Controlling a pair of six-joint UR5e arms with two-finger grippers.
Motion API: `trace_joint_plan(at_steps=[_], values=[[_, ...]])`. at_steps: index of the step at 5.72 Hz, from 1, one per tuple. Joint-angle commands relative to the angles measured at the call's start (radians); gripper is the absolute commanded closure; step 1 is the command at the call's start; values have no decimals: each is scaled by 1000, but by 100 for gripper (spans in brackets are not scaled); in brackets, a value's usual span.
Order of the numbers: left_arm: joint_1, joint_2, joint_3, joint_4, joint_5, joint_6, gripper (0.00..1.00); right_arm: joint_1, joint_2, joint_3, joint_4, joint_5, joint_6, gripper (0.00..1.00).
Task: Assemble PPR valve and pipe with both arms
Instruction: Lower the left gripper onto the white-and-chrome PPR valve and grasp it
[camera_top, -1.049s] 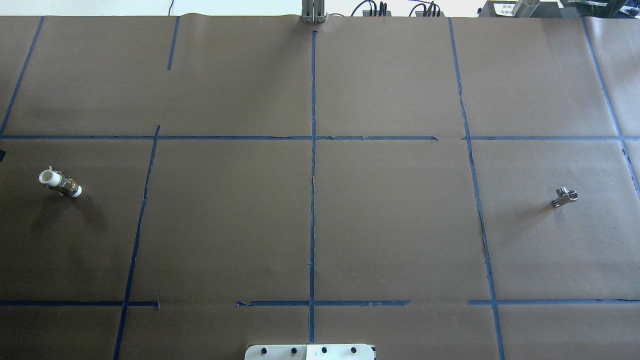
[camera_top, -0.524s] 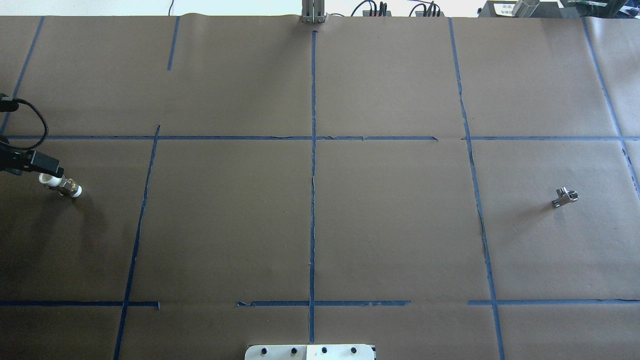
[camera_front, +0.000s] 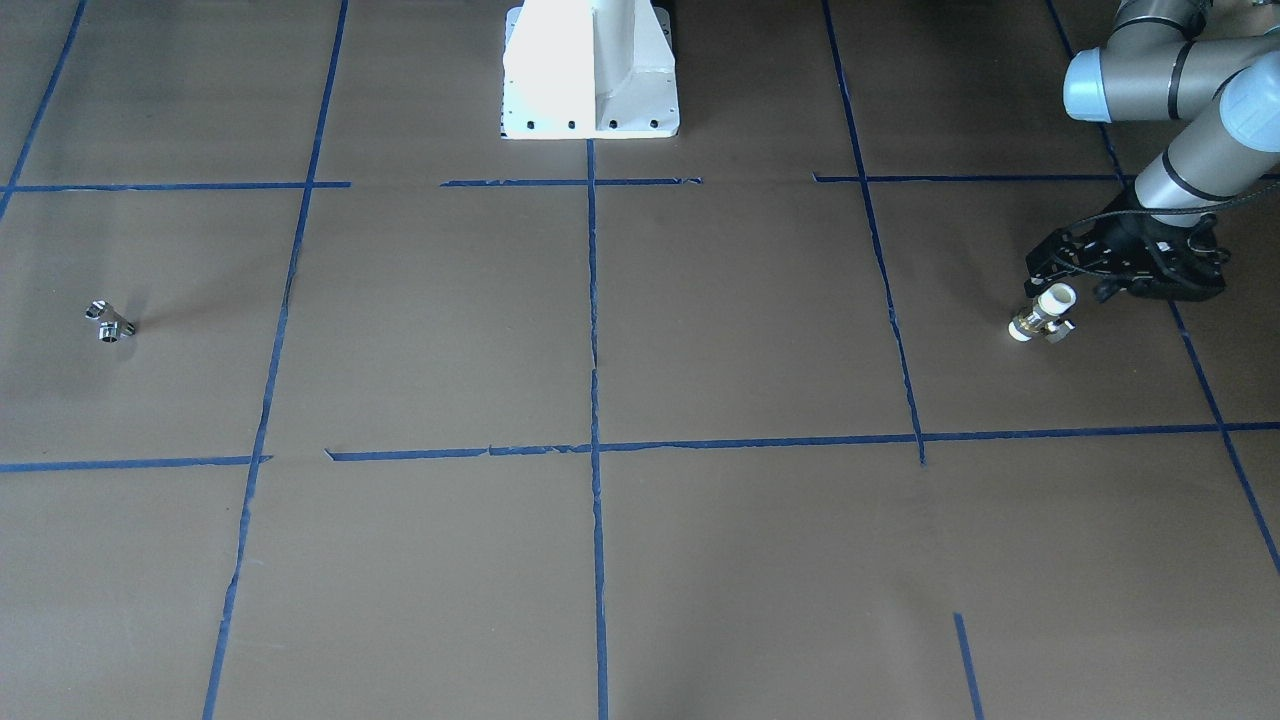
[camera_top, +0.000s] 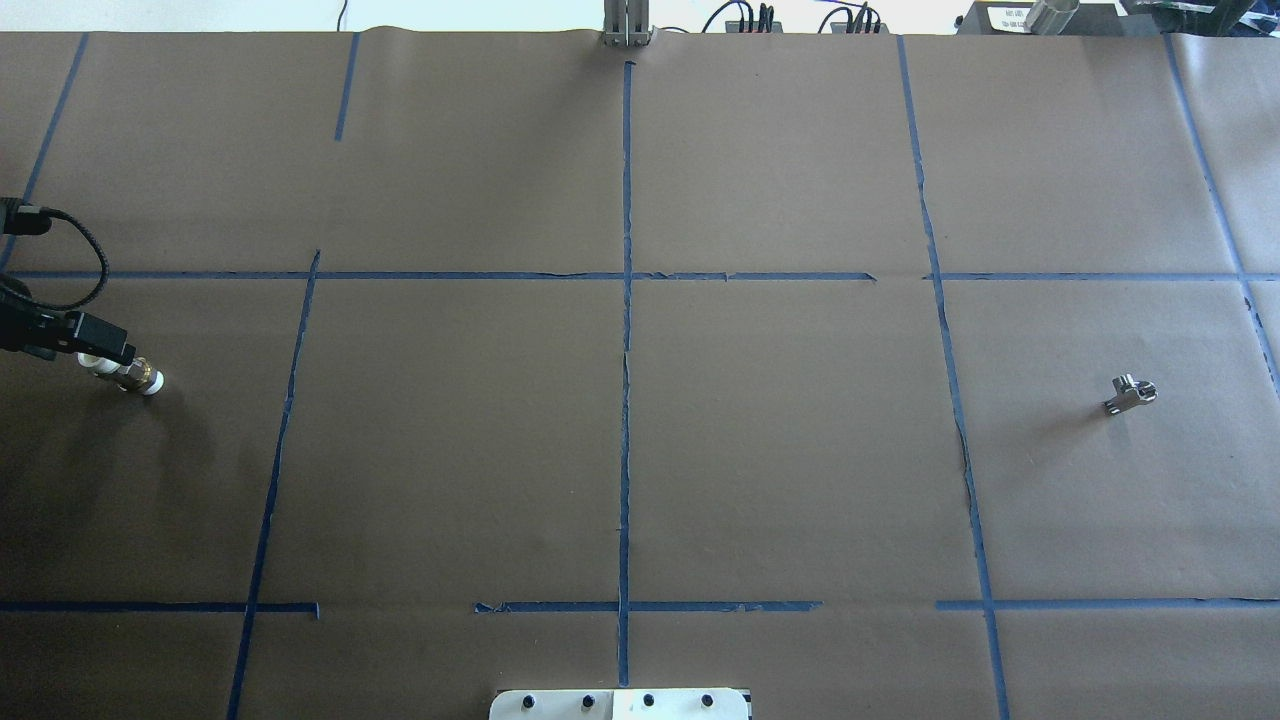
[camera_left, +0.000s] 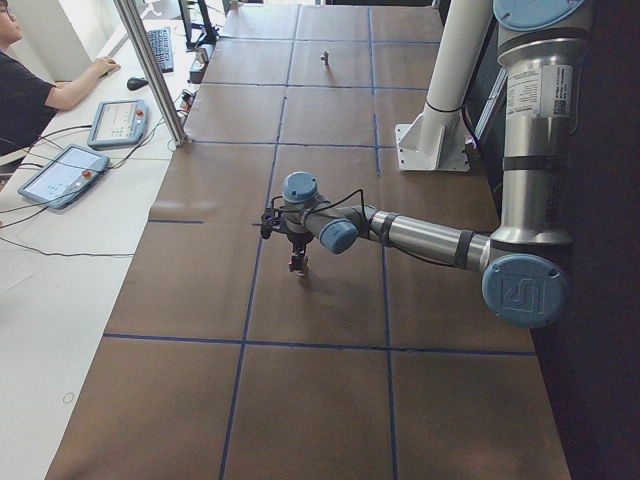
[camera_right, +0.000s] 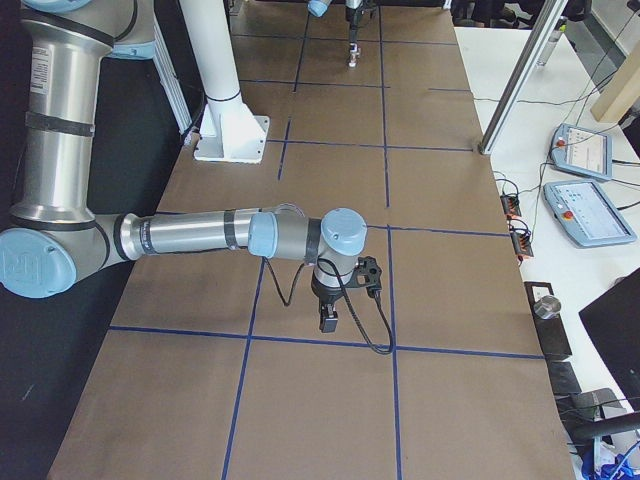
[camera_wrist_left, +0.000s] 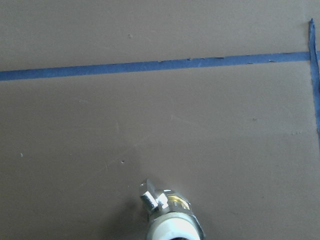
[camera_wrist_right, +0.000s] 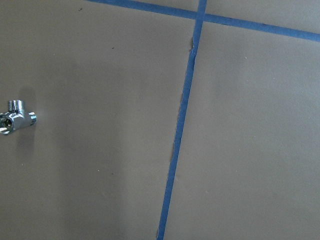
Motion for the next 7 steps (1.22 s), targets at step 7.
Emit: trace_joint_plan(at_steps=[7], values=[[11,-199,-172,340,0,-205,100,0,0,0,1,2,0,0]])
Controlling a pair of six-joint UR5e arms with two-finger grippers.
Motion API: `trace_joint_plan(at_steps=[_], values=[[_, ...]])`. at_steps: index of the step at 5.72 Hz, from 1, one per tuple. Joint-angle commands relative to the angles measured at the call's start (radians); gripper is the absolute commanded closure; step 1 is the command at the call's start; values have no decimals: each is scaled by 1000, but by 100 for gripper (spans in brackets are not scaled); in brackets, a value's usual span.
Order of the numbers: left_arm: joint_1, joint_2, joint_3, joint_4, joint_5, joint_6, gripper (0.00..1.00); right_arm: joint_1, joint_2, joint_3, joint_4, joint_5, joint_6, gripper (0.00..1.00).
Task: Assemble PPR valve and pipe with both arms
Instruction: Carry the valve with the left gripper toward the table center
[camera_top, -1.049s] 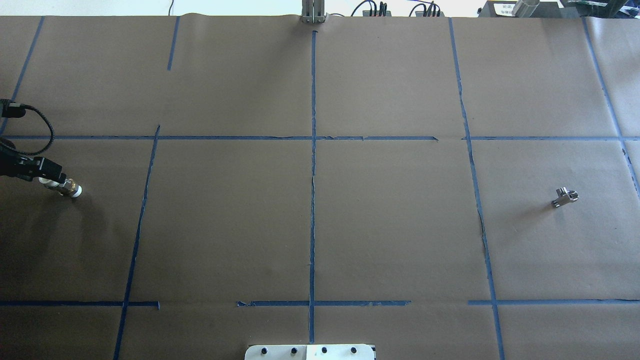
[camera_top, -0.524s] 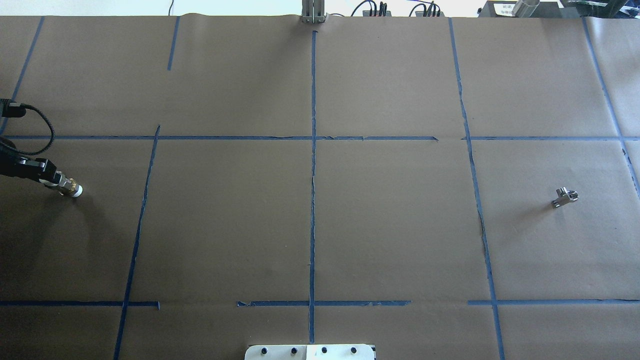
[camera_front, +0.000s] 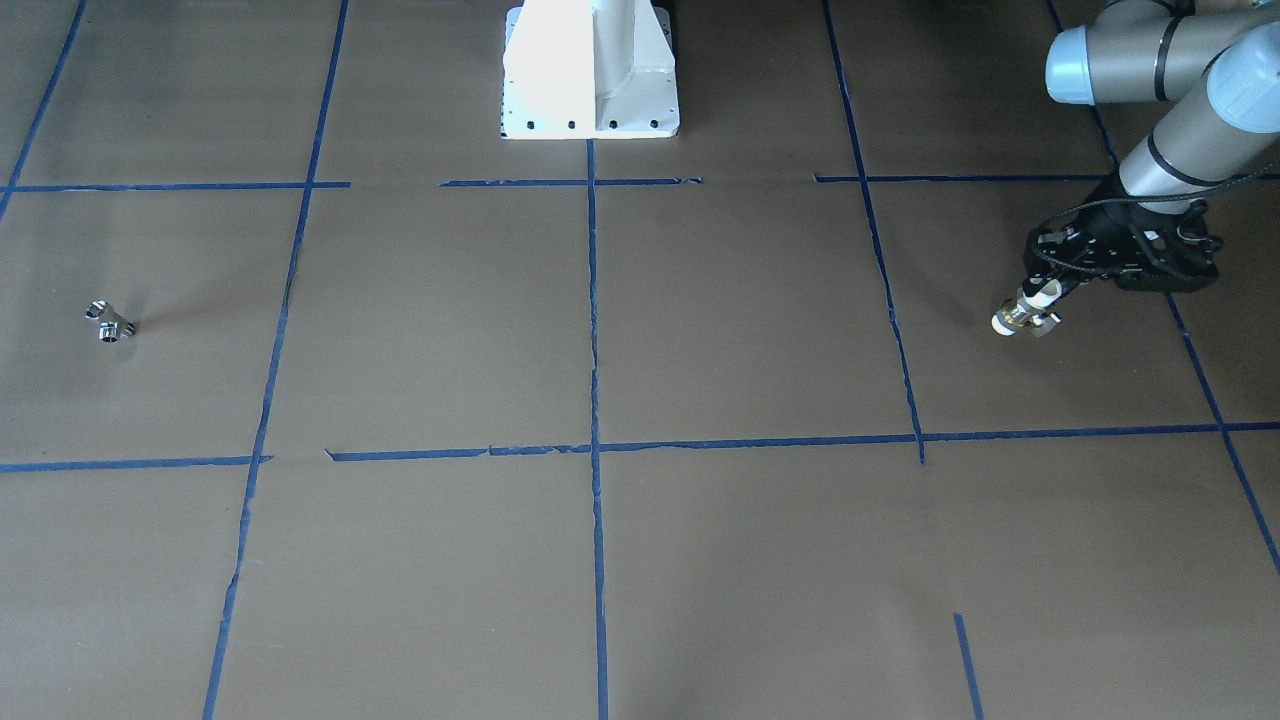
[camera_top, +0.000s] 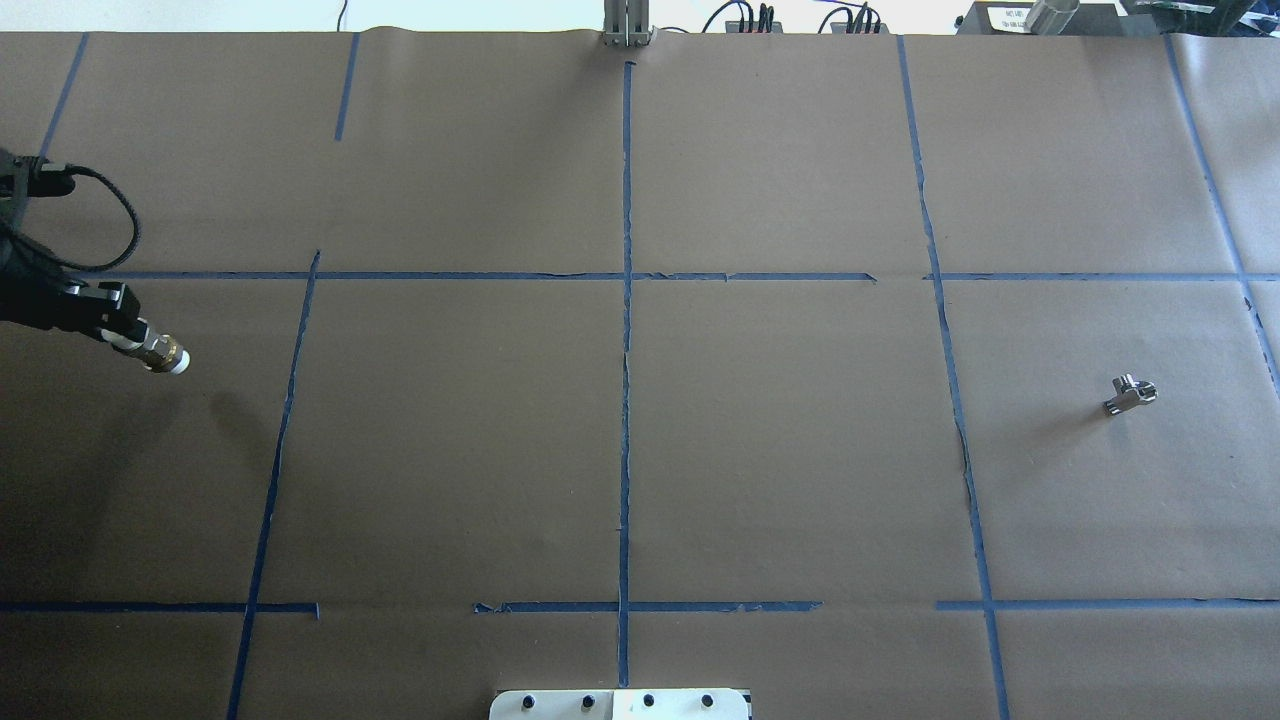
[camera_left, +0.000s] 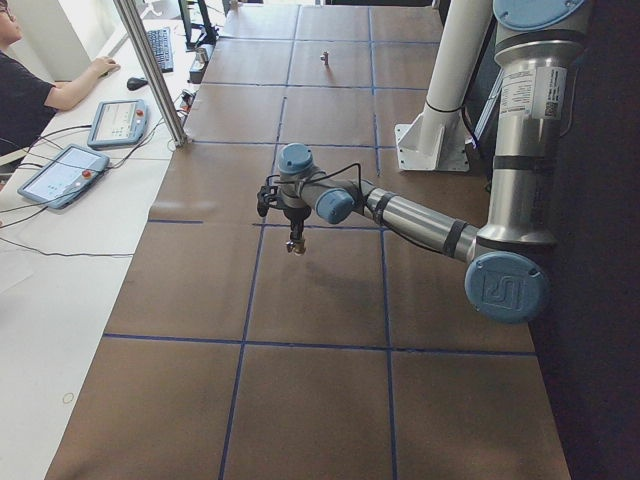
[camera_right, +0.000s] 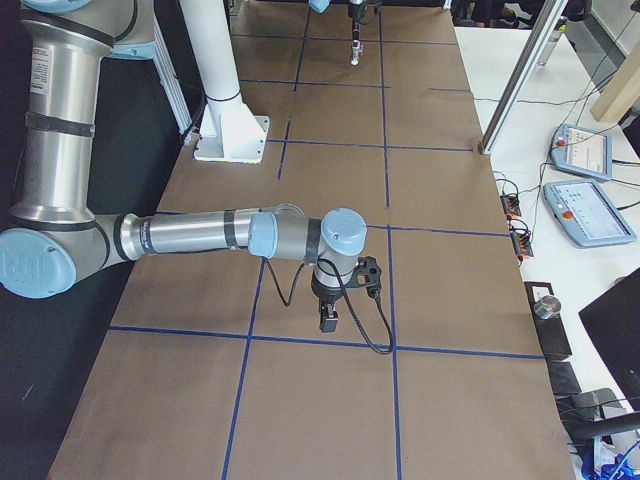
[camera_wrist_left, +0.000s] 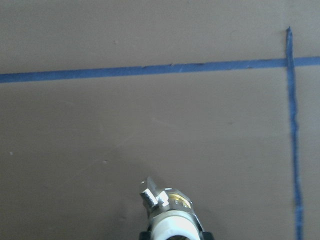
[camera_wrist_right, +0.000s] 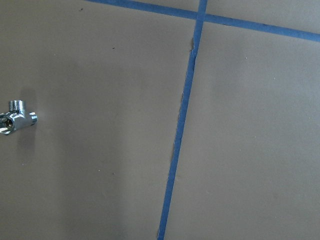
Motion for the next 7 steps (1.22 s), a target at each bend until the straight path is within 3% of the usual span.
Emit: trace_joint_plan(at_steps=[1,3,4,6,7], values=[[92,-168,-25,92,3,-193,100,0,0,1,1,0,0,0],[241,-433,-5,332,121,-316,100,0,0,1,1,0,0,0],[302,-536,53,357,162,-441,100,0,0,1,1,0,0,0],[413,-758,267,338,275,-615,100,0,0,1,1,0,0,0],[450,-819,345,306,305,-669,100,0,0,1,1,2,0,0]])
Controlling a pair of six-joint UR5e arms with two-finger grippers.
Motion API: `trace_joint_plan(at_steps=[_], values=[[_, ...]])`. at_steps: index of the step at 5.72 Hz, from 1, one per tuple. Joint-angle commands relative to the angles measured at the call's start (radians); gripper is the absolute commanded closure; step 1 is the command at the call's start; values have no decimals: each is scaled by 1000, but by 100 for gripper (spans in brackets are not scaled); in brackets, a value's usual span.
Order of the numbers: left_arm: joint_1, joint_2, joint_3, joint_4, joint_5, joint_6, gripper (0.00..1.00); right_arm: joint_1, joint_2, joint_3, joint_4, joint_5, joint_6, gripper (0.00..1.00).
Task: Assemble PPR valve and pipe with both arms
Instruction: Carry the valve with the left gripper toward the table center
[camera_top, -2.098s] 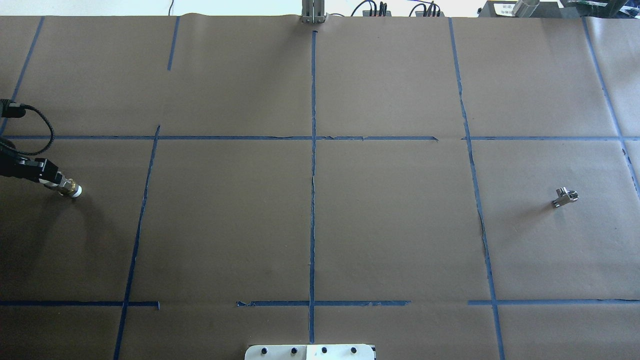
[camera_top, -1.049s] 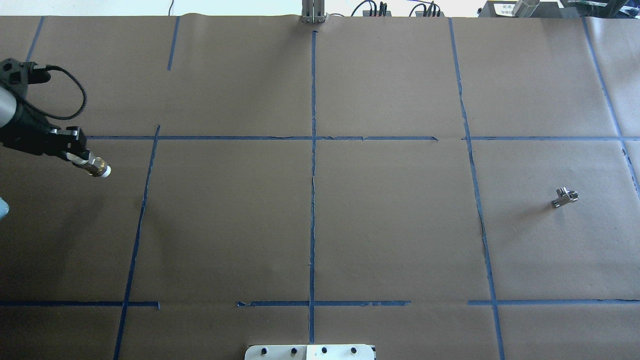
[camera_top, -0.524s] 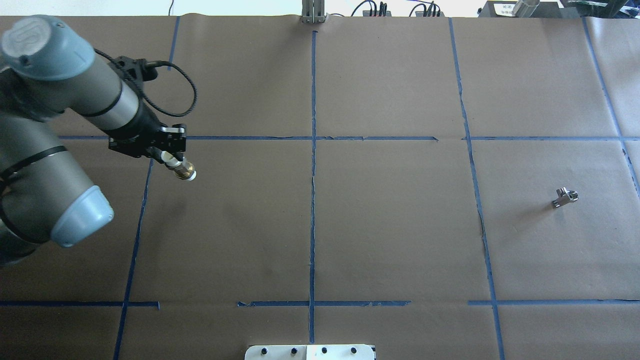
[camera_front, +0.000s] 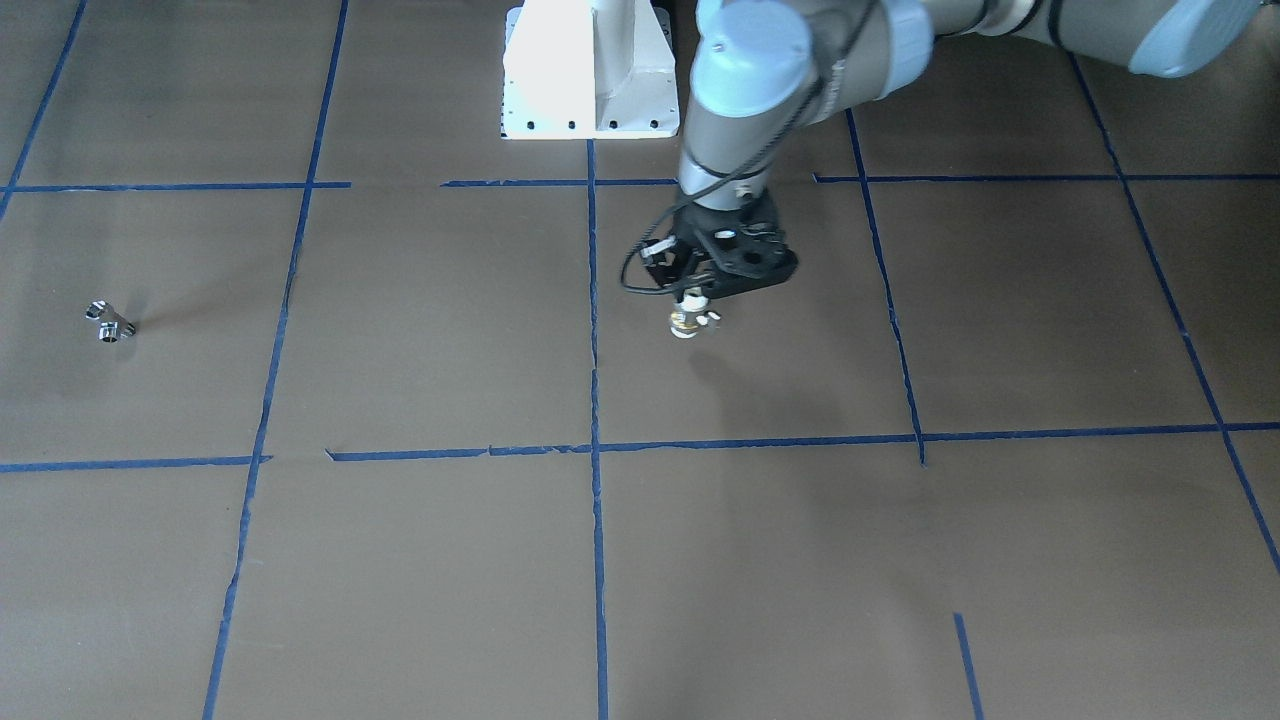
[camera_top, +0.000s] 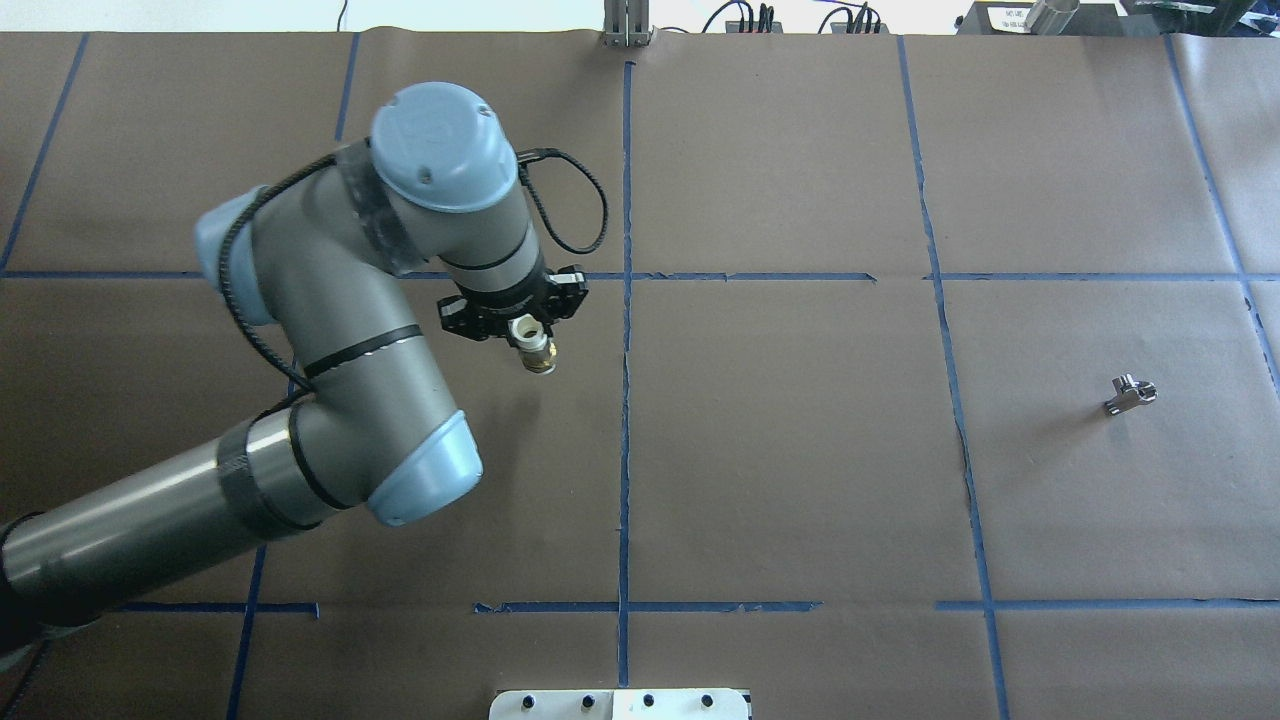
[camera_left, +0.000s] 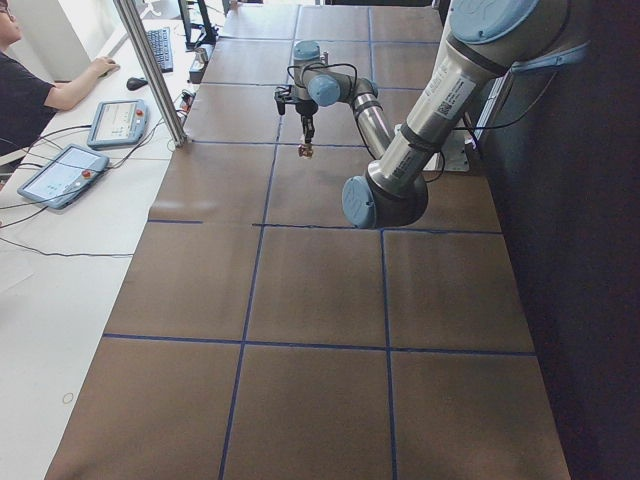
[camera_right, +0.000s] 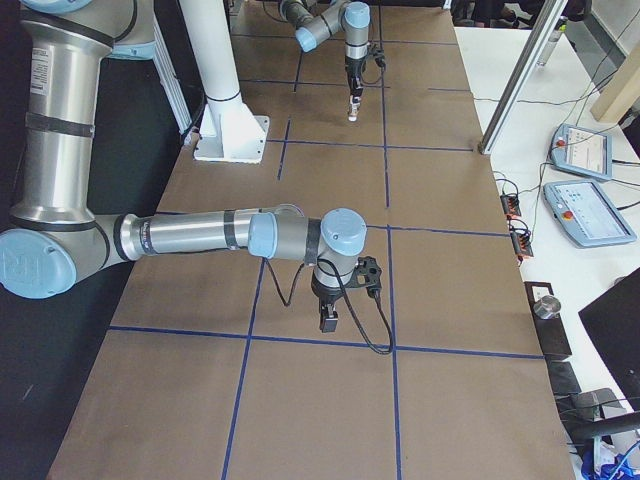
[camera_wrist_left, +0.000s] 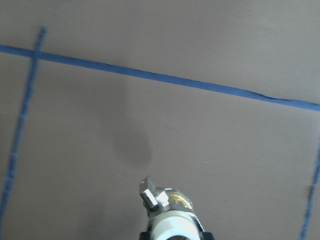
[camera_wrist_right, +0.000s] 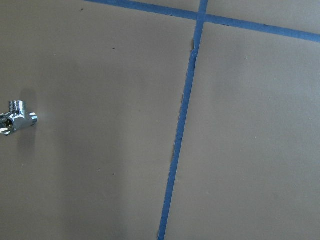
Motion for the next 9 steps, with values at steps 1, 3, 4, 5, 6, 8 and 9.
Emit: trace_joint_plan(at_steps=[1,3,4,5,6,8,9], values=[[74,-75,100,-55,68,-87,100,0,2,0,0,0,0,0],[78,-95,126,-66,65,-76,100,0,2,0,0,0,0,0],[79,-92,128,-66,65,-75,96,0,0,0,0,0,0,0],[88,-87,128,-66,65,-61,87,0,2,0,0,0,-2,0],[91,-87,131,-66,65,-59,77,0,0,-2,0,0,-2,0],[99,-85,133,-66,65,-58,16,0,0,-2,-2,0,-2,0],[98,-85,129,-66,65,-58,1,0,0,-2,0,0,-2,0]])
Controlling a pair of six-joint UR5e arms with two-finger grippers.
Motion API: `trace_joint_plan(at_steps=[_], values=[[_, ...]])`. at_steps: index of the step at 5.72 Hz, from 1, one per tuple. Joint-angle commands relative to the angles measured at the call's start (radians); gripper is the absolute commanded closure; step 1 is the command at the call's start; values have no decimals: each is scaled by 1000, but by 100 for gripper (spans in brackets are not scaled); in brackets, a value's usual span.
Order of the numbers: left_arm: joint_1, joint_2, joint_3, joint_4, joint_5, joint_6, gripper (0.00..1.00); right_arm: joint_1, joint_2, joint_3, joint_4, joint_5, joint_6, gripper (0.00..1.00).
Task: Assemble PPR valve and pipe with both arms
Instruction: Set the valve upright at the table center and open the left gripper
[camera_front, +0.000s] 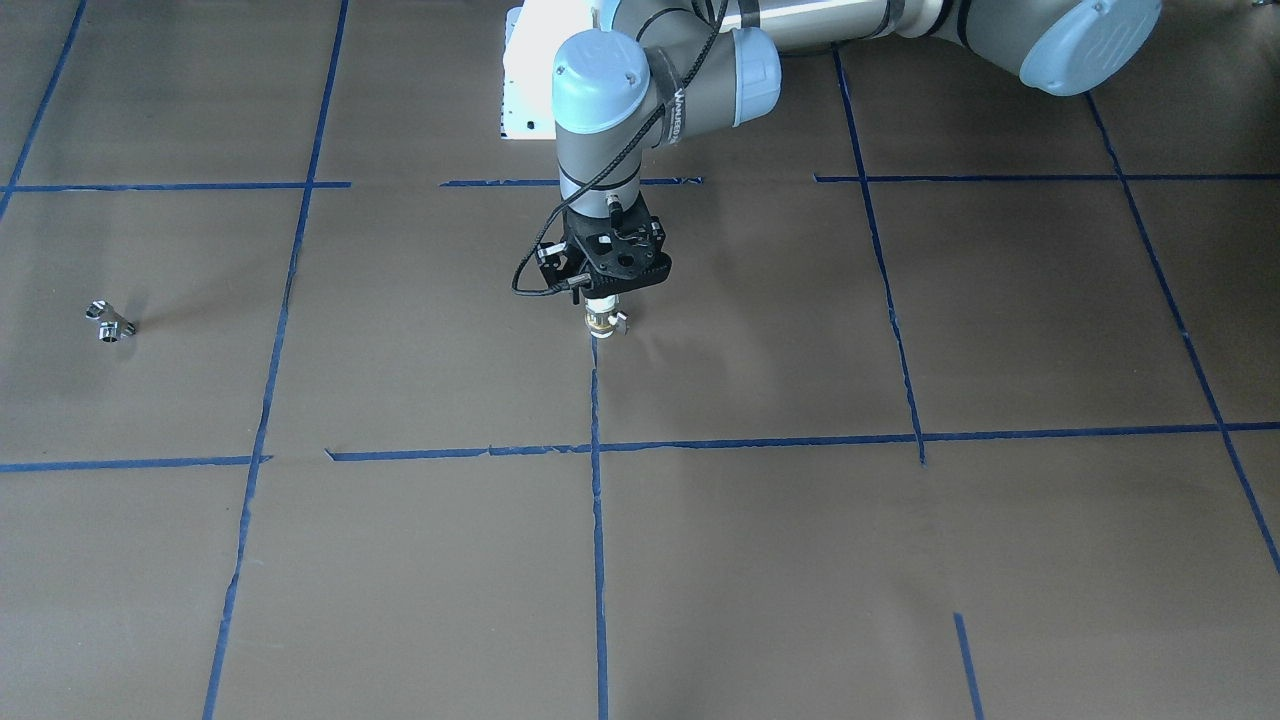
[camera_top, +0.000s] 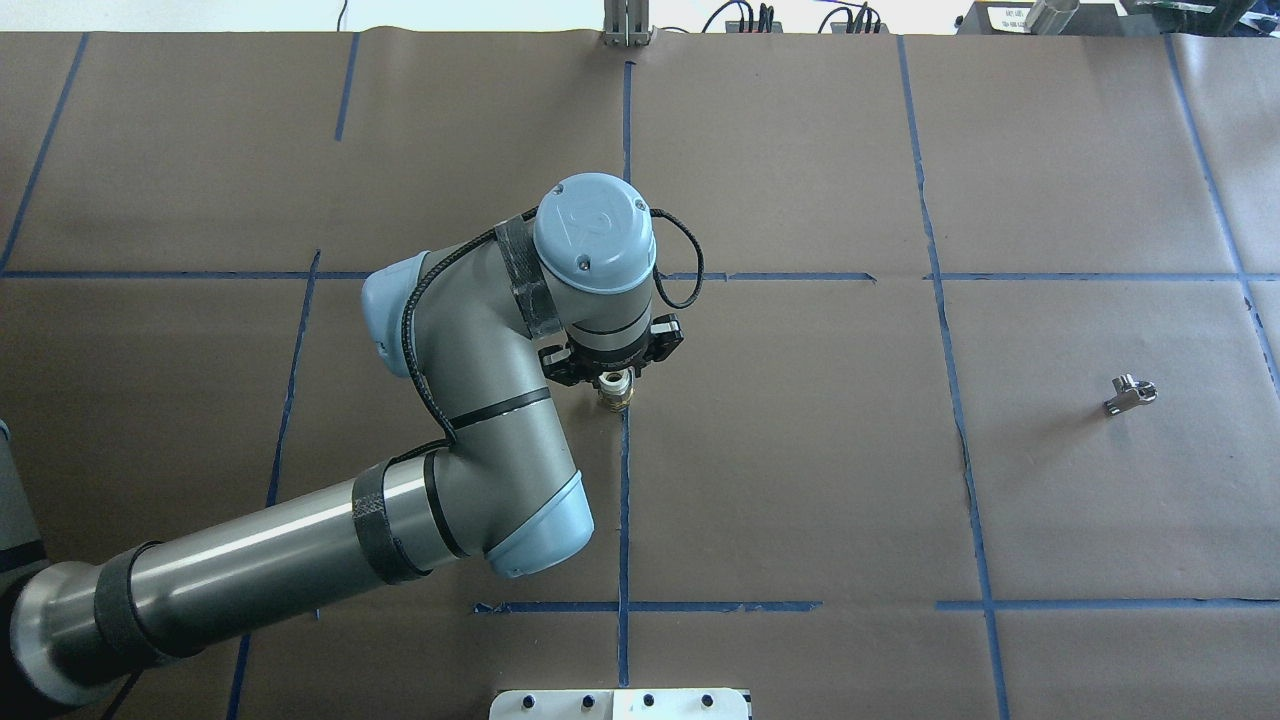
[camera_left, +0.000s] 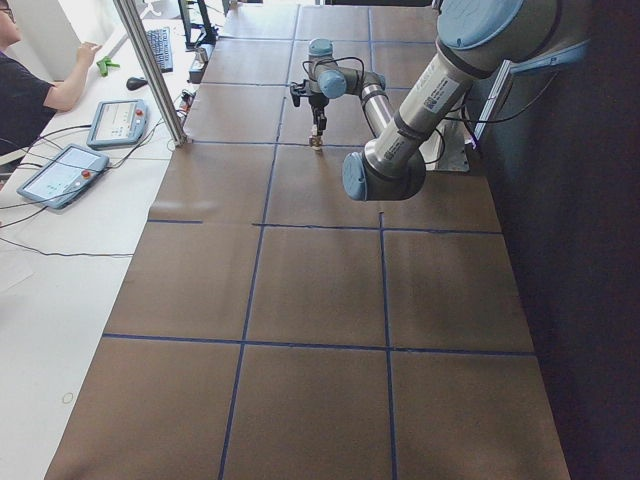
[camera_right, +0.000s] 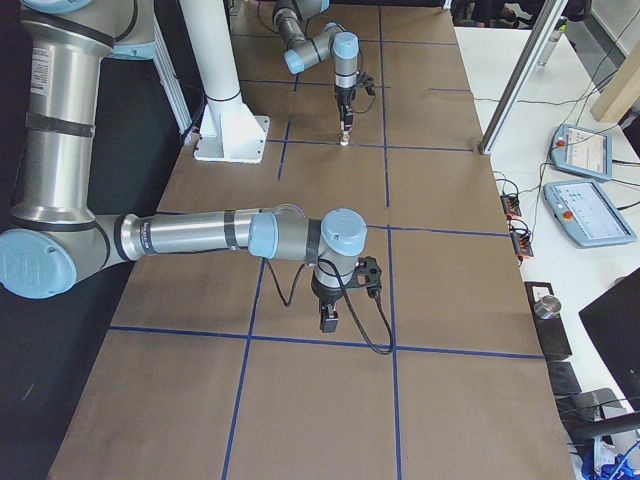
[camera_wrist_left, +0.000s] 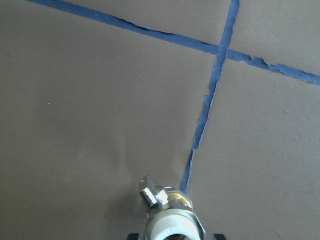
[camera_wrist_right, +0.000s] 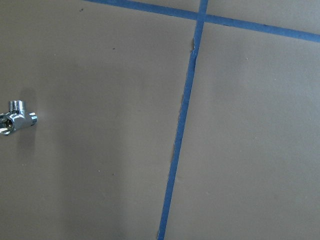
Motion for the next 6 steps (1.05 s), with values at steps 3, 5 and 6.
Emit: trace_joint_plan(at_steps=[3,5,6], values=[[-73,172,-251,41,-85,183,0,-5,21,-2,2,-2,0,0],[-219,409,-428,47,-156,541,0,-5,85,-11,42,-3,2,0],[-346,513,-447,49,-237,739,0,-8,131,-58,42,1,6,0]])
